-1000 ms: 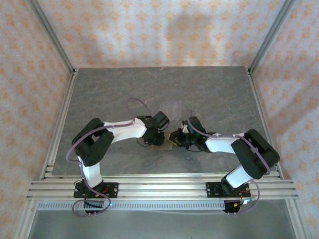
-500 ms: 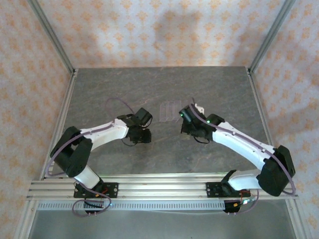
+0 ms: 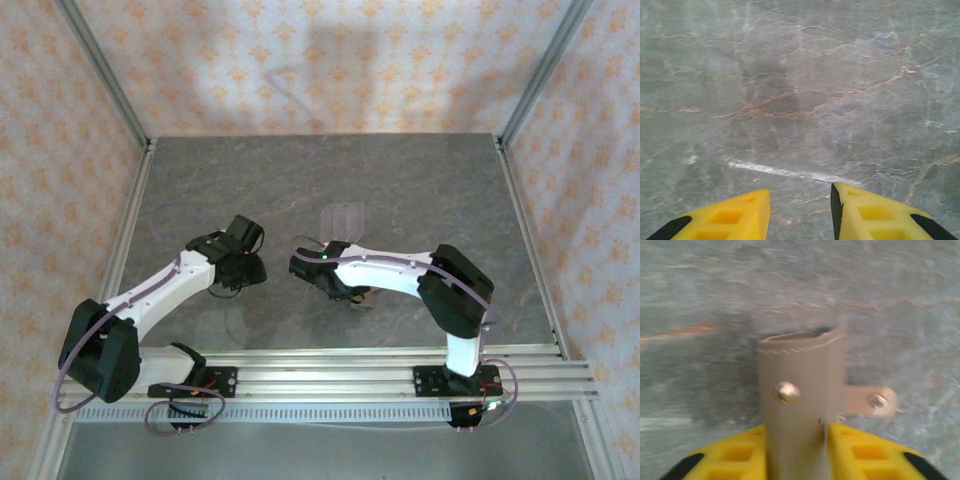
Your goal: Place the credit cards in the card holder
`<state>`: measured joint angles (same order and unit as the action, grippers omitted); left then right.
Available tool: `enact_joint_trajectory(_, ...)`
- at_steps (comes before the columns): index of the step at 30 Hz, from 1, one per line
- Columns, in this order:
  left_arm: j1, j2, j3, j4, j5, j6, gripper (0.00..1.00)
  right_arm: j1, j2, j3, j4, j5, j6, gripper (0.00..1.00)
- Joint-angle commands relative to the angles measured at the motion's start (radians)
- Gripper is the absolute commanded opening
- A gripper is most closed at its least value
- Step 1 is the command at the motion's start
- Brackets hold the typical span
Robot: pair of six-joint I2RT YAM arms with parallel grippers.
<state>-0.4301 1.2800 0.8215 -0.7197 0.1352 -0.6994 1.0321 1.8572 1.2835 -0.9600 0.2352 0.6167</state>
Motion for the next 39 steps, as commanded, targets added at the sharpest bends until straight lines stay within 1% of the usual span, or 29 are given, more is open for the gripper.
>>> enact_joint_trajectory(1, 0.009, -0.023, -0.016, -0.071, -0.038, -0.02, 0.38, 0.003, -0.03, 0.029, 0.101, -0.093, -0.032, 0.45)
enact_joint_trajectory(2, 0.01, -0.024, -0.012, -0.072, -0.034, -0.015, 0.38, 0.0, -0.051, 0.025, 0.128, -0.128, -0.04, 0.49)
enact_joint_trajectory(4, 0.01, -0.019, -0.006, -0.058, -0.01, 0.006, 0.38, -0.026, -0.112, 0.0, 0.187, -0.215, -0.064, 0.51)
enact_joint_trajectory(7, -0.004, 0.004, 0.015, -0.012, 0.062, 0.055, 0.37, -0.095, -0.235, -0.081, 0.245, -0.288, -0.079, 0.54)
enact_joint_trajectory(9, -0.05, 0.036, 0.056, -0.002, 0.068, 0.081, 0.37, -0.158, -0.304, -0.149, 0.25, -0.295, -0.081, 0.52)
enact_joint_trajectory(12, -0.15, 0.122, 0.144, 0.025, 0.082, 0.109, 0.35, -0.263, -0.361, -0.248, 0.232, -0.315, -0.098, 0.39)
enact_joint_trajectory(13, -0.18, 0.156, 0.174, 0.034, 0.088, 0.113, 0.35, -0.282, -0.372, -0.274, 0.235, -0.323, -0.106, 0.36)
enact_joint_trajectory(14, -0.213, 0.197, 0.21, 0.043, 0.092, 0.117, 0.35, -0.299, -0.388, -0.301, 0.239, -0.328, -0.112, 0.36)
enact_joint_trajectory(16, -0.269, 0.272, 0.276, 0.059, 0.101, 0.125, 0.34, -0.327, -0.408, -0.339, 0.253, -0.348, -0.123, 0.39)
enact_joint_trajectory(19, -0.336, 0.381, 0.373, 0.074, 0.115, 0.143, 0.34, -0.373, -0.43, -0.389, 0.297, -0.408, -0.135, 0.42)
enact_joint_trajectory(23, -0.398, 0.515, 0.478, 0.047, 0.109, 0.159, 0.34, -0.426, -0.432, -0.43, 0.348, -0.482, -0.143, 0.38)
enact_joint_trajectory(26, -0.419, 0.565, 0.498, 0.044, 0.103, 0.159, 0.34, -0.443, -0.428, -0.445, 0.378, -0.526, -0.148, 0.33)
enact_joint_trajectory(31, -0.426, 0.59, 0.486, 0.046, 0.094, 0.159, 0.34, -0.455, -0.416, -0.452, 0.411, -0.573, -0.152, 0.28)
enact_joint_trajectory(36, -0.43, 0.603, 0.472, 0.049, 0.087, 0.159, 0.33, -0.461, -0.414, -0.45, 0.413, -0.586, -0.152, 0.19)
enact_joint_trajectory(39, -0.43, 0.607, 0.463, 0.053, 0.084, 0.159, 0.33, -0.462, -0.425, -0.452, 0.41, -0.595, -0.15, 0.19)
